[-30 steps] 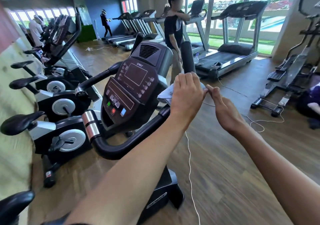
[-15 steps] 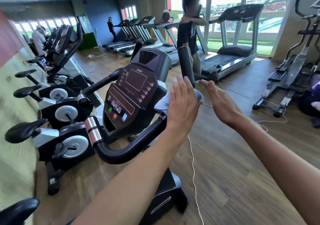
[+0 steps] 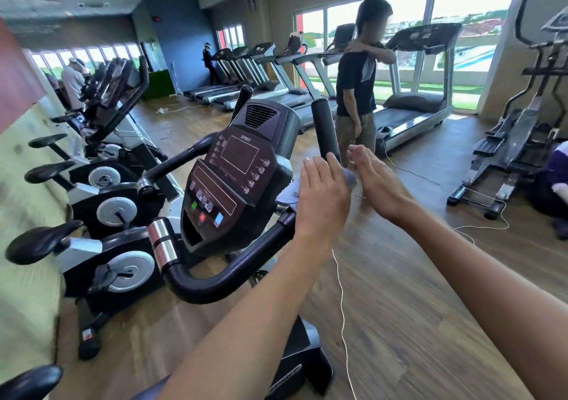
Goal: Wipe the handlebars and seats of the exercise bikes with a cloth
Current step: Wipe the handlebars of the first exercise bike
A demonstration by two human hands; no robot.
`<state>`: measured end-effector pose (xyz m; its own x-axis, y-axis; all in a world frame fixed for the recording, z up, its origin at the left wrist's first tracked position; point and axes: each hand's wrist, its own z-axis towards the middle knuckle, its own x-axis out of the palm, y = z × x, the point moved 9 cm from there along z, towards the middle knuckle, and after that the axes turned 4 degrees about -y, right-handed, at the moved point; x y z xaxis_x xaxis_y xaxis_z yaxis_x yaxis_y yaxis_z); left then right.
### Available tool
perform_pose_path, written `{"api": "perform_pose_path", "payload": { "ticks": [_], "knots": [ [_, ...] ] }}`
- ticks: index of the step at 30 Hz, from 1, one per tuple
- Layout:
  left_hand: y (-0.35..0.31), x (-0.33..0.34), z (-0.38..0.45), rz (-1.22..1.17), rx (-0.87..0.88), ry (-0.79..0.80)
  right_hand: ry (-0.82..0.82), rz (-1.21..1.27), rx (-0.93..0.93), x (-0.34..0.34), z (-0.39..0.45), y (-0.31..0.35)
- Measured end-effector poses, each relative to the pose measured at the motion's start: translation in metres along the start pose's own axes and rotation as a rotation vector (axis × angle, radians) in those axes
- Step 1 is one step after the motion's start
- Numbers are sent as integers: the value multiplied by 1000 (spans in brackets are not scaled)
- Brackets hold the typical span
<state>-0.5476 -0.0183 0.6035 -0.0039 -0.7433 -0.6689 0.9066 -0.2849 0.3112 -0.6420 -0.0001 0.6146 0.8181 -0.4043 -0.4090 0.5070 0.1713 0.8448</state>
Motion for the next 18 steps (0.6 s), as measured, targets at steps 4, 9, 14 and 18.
{"api": "perform_pose_path", "payload": {
  "ticks": [4,9,14,18],
  "knots": [
    [1,-11,-41,89,88,-66,34,-42,-39,1,7,11],
    [23,-7,-14,3,1,-97,130,-130,-41,20,8,15],
    [20,-4,3,-71,50,-9,137,-122,-33,15,8,20],
    [60,-43,-15,-199,57,-99,146,-127,-125,12,-2,29]
  ]
}}
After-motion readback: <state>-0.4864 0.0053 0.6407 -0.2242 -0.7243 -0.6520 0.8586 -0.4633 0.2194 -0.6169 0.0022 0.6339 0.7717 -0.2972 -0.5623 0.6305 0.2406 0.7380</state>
